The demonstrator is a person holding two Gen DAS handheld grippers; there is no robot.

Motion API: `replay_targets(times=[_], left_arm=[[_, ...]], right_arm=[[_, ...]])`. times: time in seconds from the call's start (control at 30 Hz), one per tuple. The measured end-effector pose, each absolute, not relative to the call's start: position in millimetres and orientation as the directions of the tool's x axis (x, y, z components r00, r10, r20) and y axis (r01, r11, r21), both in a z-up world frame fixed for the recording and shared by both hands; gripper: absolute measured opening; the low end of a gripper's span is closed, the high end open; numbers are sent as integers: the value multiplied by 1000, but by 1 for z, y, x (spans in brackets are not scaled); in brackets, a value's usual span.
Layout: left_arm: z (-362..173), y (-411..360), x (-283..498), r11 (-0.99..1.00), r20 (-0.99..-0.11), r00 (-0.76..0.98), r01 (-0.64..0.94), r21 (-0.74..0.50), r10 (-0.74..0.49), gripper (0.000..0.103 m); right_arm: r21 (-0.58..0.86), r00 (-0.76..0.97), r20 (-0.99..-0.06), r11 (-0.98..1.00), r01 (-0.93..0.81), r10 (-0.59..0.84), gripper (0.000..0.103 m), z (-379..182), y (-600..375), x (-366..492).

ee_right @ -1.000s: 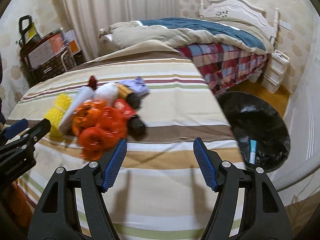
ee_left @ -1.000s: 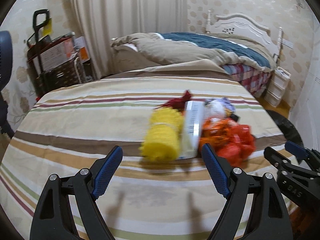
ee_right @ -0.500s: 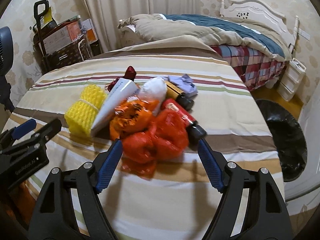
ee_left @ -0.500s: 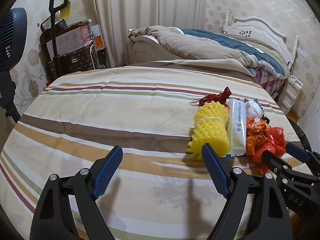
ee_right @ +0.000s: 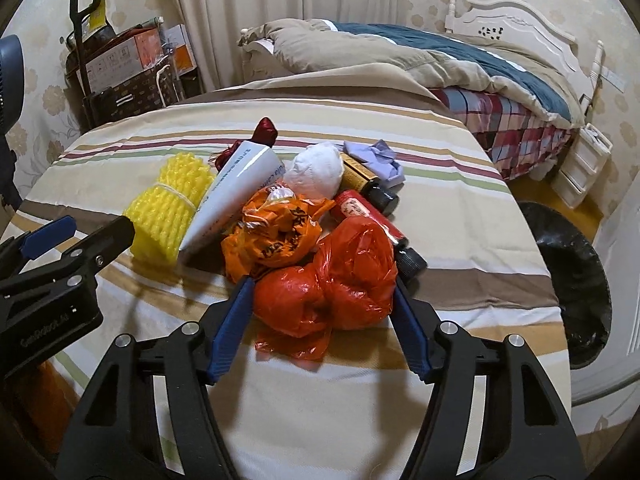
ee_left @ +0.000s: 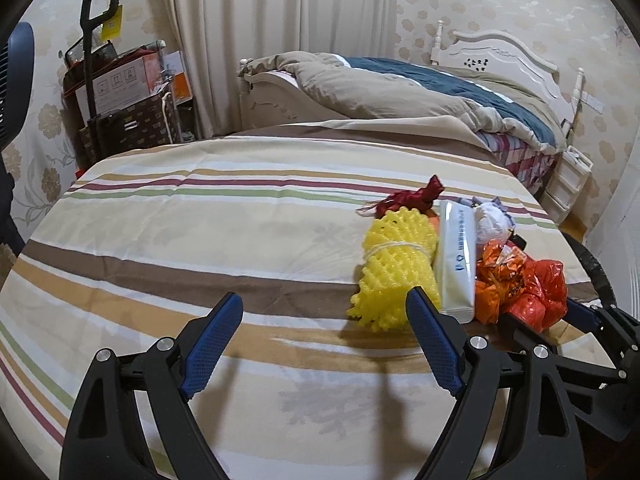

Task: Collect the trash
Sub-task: 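Grasp the red plastic bag with the right tool while the left tool grasps the yellow foam net, then carry the yellow net in the left tool while the right tool carries the red bag to the bin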

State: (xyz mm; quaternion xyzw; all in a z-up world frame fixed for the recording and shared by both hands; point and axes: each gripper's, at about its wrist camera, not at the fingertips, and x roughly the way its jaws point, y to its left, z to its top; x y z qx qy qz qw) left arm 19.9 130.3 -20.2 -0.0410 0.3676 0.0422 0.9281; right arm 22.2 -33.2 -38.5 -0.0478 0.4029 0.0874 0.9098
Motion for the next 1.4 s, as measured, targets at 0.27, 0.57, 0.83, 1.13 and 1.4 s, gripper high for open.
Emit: replay_targets(times=[0.27,0.57,0.83,1.13,1.4], left_arm=[[-18,121,22,995,-685,729,-78,-65,12,84],[-14,122,20,994,-683,731,-85,-71,14,85],[-23,113,43,996,-709,705,-64,-55,6,85],[-31,115,47,992,-739,668,-10,-126,-87,49],[-22,114,33,993,-707,703,-16,-118,-73,44]], right_arm=[[-24,688,-719,986,-166,98,65,-29,-51,13],[-8,698,-713,994,-113,74,65,-29,-78,14],[11,704,-707,995,-94,75,65,-27,-90,15],[16,700,-710,996,-93,76,65,-27,-91,14],[19,705,-705,996,-87,75,65,-26,-95,13]])
